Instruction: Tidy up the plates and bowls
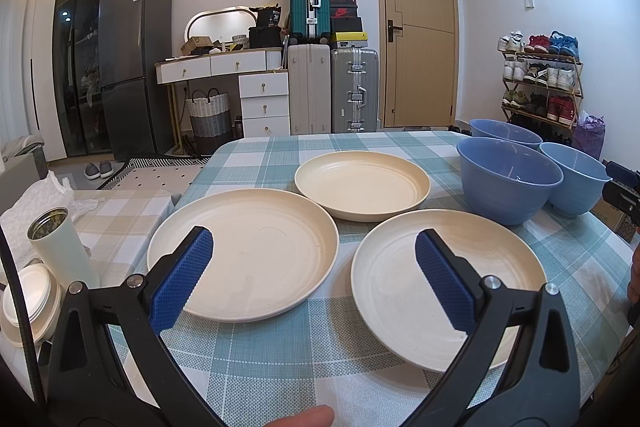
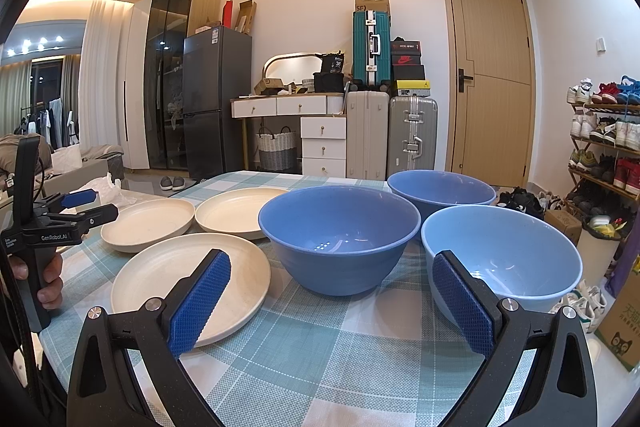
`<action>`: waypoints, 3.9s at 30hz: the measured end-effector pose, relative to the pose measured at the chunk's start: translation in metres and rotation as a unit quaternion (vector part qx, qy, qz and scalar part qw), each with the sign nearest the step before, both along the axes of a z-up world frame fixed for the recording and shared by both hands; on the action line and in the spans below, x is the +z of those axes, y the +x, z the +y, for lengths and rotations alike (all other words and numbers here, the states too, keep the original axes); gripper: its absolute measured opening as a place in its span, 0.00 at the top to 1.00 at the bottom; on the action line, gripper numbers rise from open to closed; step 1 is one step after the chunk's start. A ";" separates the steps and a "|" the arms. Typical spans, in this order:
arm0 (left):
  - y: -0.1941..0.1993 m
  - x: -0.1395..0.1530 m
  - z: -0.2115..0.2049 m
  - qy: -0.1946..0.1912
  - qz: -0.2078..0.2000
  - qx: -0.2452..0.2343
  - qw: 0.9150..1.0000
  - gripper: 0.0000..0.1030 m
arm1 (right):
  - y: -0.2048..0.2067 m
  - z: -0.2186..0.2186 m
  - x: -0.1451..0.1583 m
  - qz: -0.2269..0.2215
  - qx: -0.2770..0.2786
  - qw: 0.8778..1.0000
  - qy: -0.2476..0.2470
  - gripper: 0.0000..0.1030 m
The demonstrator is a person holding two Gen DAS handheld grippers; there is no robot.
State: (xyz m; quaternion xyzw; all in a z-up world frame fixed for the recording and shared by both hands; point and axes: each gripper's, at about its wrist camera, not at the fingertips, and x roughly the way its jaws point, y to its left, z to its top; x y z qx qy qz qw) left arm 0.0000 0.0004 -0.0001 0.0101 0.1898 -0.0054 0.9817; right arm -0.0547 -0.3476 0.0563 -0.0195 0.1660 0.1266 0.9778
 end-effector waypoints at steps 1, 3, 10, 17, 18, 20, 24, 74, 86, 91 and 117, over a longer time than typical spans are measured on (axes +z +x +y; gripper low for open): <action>0.000 0.000 0.000 0.000 0.000 0.000 1.000 0.02 | 0.000 0.000 0.000 0.000 0.000 1.000 0.000 0.00; 0.000 0.000 0.000 0.000 0.001 0.000 1.000 0.02 | 0.000 0.000 0.000 0.000 0.000 1.000 0.000 0.00; 0.000 0.000 0.000 0.000 0.002 0.000 1.000 0.02 | 0.000 0.000 0.000 0.000 0.000 1.000 0.000 0.00; -0.001 0.000 0.000 -0.001 0.002 0.001 1.000 0.02 | 0.000 0.000 0.000 0.000 0.000 1.000 0.000 0.00; 0.000 0.000 0.000 -0.001 0.002 0.001 1.000 0.02 | 0.000 0.000 0.000 0.000 0.000 1.000 0.000 0.00; 0.000 0.000 0.000 -0.001 0.002 0.001 1.000 0.02 | 0.000 0.000 0.000 0.000 0.000 1.000 0.000 0.00; 0.000 0.000 0.000 -0.001 0.002 0.001 1.000 0.02 | 0.000 0.000 0.000 0.000 0.000 1.000 0.000 0.00; 0.001 0.002 0.002 0.004 0.004 0.012 1.000 0.02 | 0.009 0.003 -0.002 0.024 0.012 1.000 -0.012 0.00; 0.004 0.005 0.000 -0.002 0.014 0.021 1.000 0.02 | 0.020 0.002 -0.003 0.057 0.006 0.998 0.005 0.00; 0.000 0.015 0.005 -0.014 0.017 0.032 0.999 0.02 | 0.018 0.008 0.013 0.058 0.006 0.998 -0.001 0.00; -0.032 0.093 0.037 -0.039 0.045 0.065 0.996 0.02 | 0.028 0.081 0.100 0.112 0.063 0.992 -0.011 0.00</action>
